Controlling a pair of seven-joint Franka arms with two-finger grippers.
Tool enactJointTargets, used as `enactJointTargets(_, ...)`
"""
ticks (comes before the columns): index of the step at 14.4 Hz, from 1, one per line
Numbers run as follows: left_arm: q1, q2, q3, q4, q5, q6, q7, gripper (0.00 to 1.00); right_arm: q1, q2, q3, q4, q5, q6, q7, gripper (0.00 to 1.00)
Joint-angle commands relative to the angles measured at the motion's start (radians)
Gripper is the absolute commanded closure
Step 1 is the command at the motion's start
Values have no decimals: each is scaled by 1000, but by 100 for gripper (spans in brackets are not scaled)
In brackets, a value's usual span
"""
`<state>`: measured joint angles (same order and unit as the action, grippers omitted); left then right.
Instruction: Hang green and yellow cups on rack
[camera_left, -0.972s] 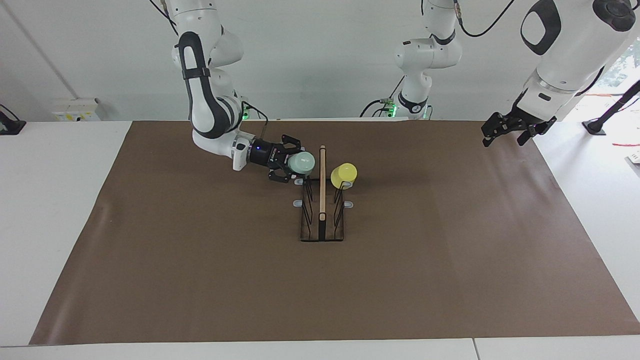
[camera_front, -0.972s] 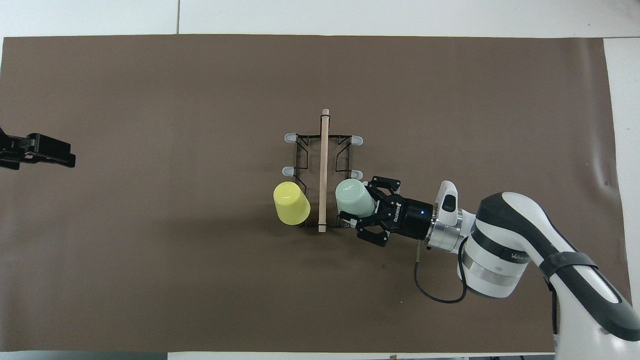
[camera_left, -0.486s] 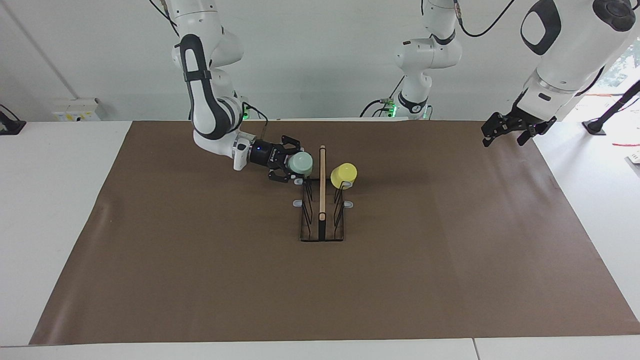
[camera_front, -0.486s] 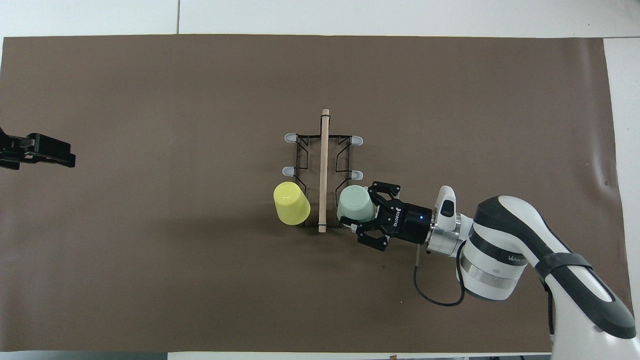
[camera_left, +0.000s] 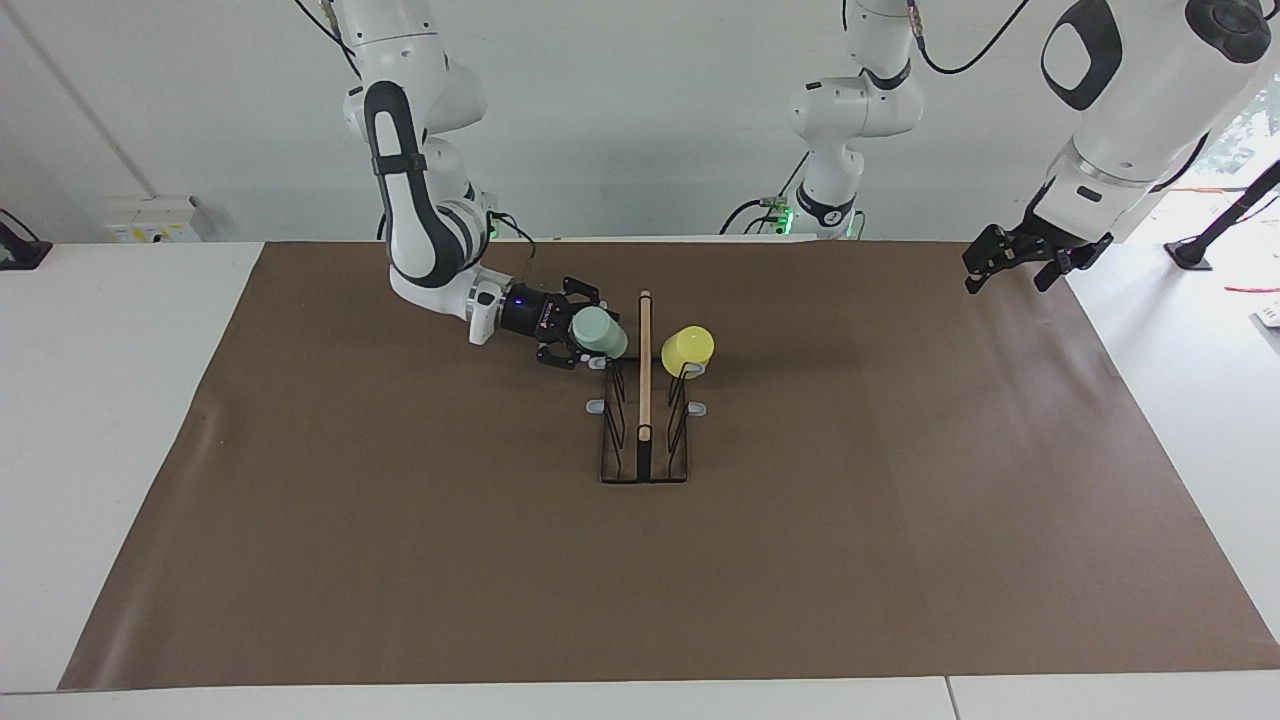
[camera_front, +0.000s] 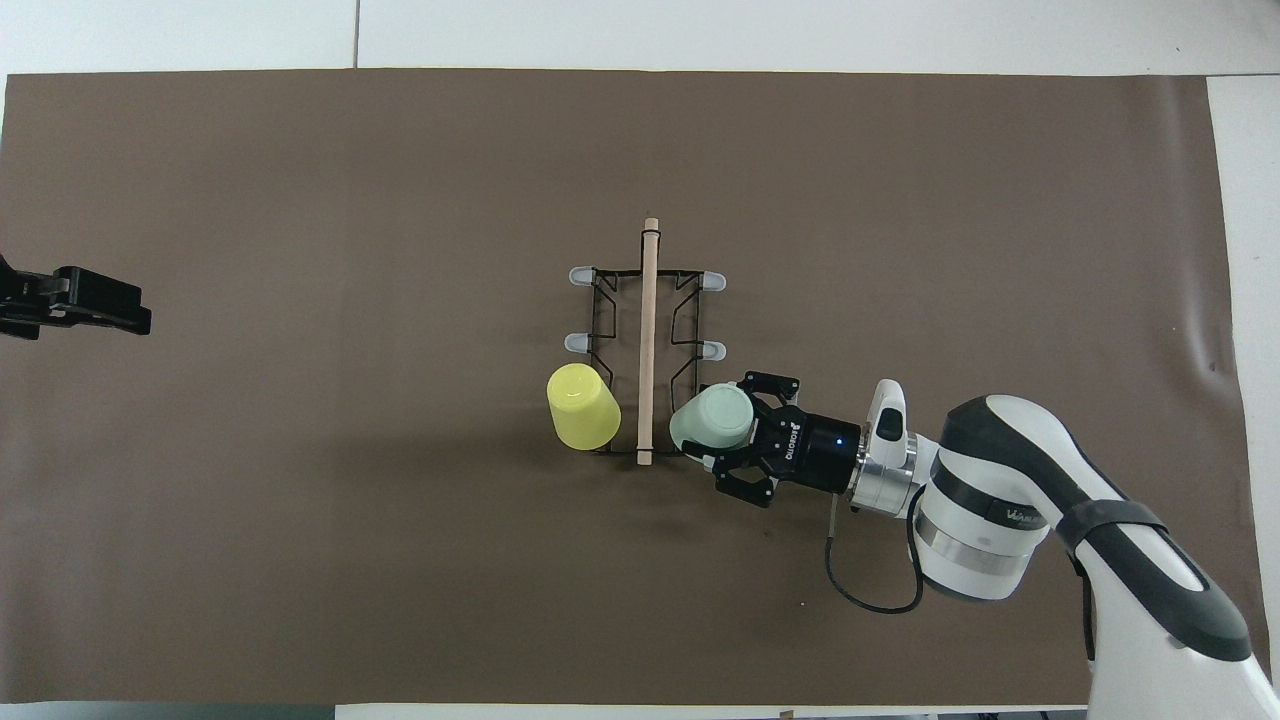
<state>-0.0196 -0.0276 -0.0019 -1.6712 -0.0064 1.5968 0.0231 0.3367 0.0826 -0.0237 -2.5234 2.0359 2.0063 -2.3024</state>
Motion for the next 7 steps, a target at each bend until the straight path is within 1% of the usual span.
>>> enactJointTargets(1, 1, -3, 0, -2, -15, -5, 17, 0, 5, 5, 1, -15, 7, 6, -15, 100)
enactJointTargets(4, 1, -3, 3, -2, -15, -5, 17, 0, 30, 6, 1, -15, 24, 9, -14, 100)
enactJointTargets(7, 1, -3, 3, -2, -15, -5, 17, 0, 33, 6, 1, -15, 37, 17, -14, 100)
